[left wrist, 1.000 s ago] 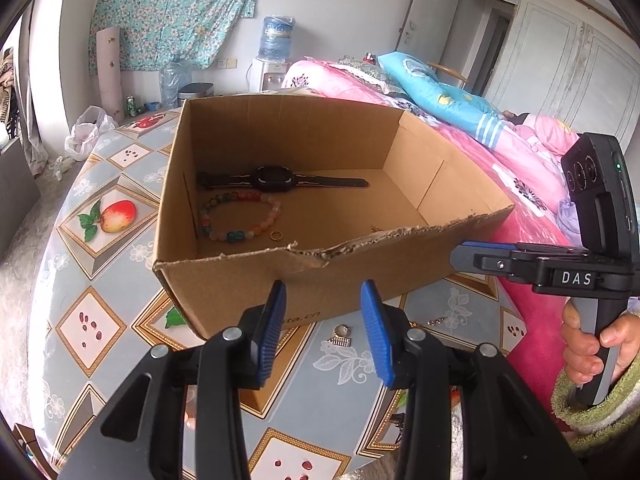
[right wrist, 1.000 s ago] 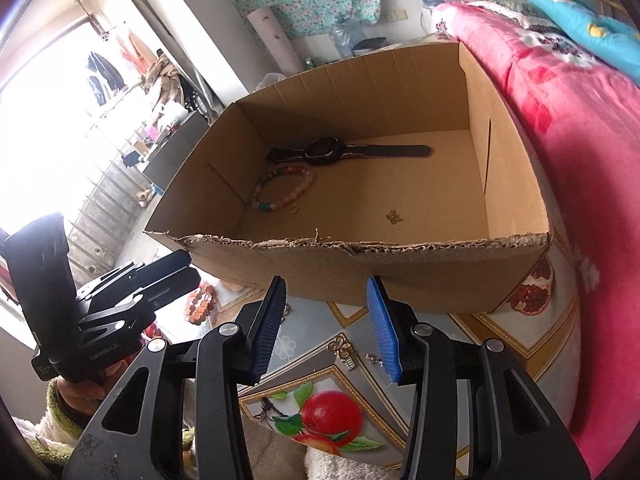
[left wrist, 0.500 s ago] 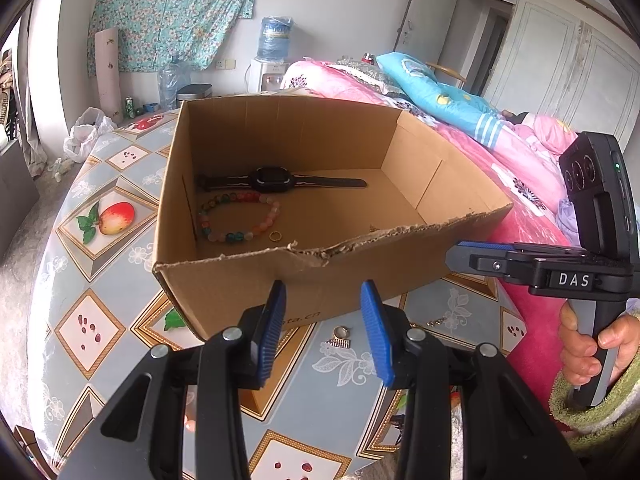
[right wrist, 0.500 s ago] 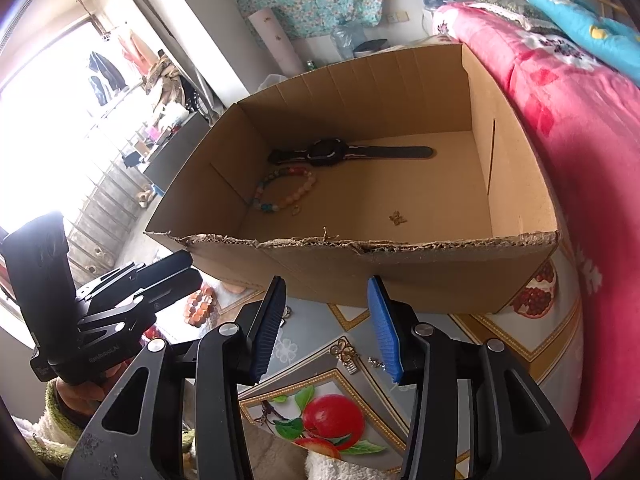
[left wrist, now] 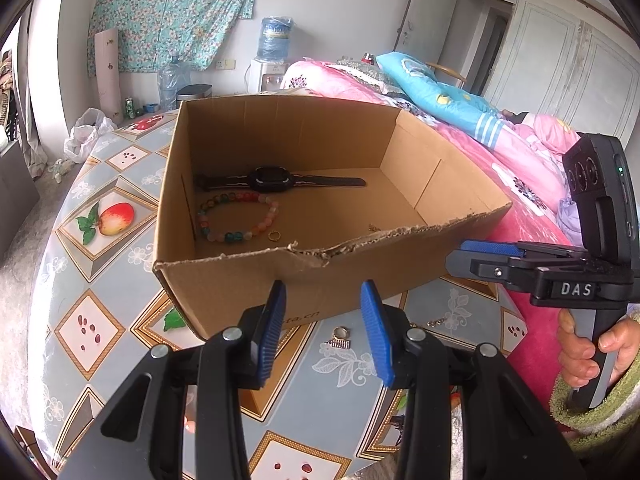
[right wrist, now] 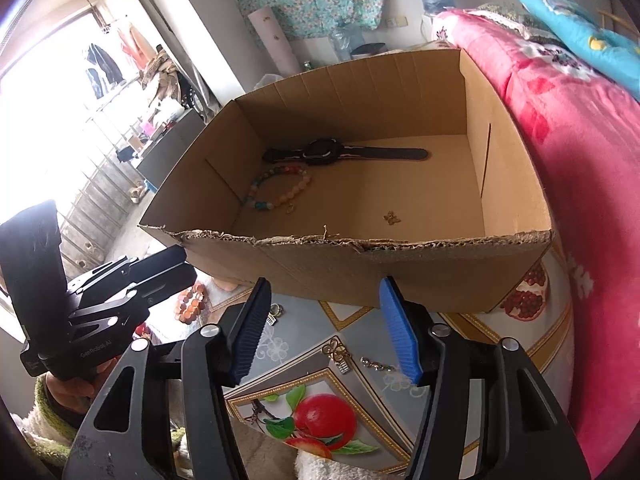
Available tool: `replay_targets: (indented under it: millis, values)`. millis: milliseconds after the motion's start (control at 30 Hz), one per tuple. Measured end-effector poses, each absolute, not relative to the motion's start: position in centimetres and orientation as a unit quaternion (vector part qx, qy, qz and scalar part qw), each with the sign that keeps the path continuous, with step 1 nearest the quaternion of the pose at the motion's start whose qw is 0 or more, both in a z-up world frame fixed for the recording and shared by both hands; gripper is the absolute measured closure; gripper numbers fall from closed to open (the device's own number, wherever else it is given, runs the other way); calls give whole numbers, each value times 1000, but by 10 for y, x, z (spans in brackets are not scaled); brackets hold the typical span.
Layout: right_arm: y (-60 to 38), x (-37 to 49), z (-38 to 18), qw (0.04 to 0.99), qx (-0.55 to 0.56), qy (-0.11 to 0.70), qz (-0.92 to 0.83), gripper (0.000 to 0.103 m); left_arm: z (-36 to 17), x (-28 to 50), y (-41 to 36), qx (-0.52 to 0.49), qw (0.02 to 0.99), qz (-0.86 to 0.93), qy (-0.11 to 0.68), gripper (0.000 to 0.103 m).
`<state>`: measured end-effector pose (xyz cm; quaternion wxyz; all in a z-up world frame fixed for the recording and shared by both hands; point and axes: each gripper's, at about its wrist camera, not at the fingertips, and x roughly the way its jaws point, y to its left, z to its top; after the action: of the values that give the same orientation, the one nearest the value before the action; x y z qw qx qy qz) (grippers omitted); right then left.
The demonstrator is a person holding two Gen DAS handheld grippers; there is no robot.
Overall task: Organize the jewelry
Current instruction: 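Move both grippers back toward the gold charms on the table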
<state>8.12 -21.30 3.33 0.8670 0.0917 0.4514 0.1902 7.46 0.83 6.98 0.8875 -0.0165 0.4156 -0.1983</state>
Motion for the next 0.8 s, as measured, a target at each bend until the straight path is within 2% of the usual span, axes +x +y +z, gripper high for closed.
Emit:
replay_targets:
  millis: [233, 300, 567, 800]
  values:
    - [-217, 68, 35, 878, 25, 452, 152, 15, 67, 69, 10, -10, 889, -195, 414, 65]
    - [-218, 64, 35, 884, -11, 448, 131, 9, 65, 65, 11, -9, 889, -194, 414, 65]
    - [-216, 53, 33, 892, -114, 427, 94, 8, 47, 51, 5, -2, 883, -201, 424, 65]
    - [-220, 40, 32, 900, -60, 404, 153, 8, 28, 50, -18, 23, 874, -214, 435, 65]
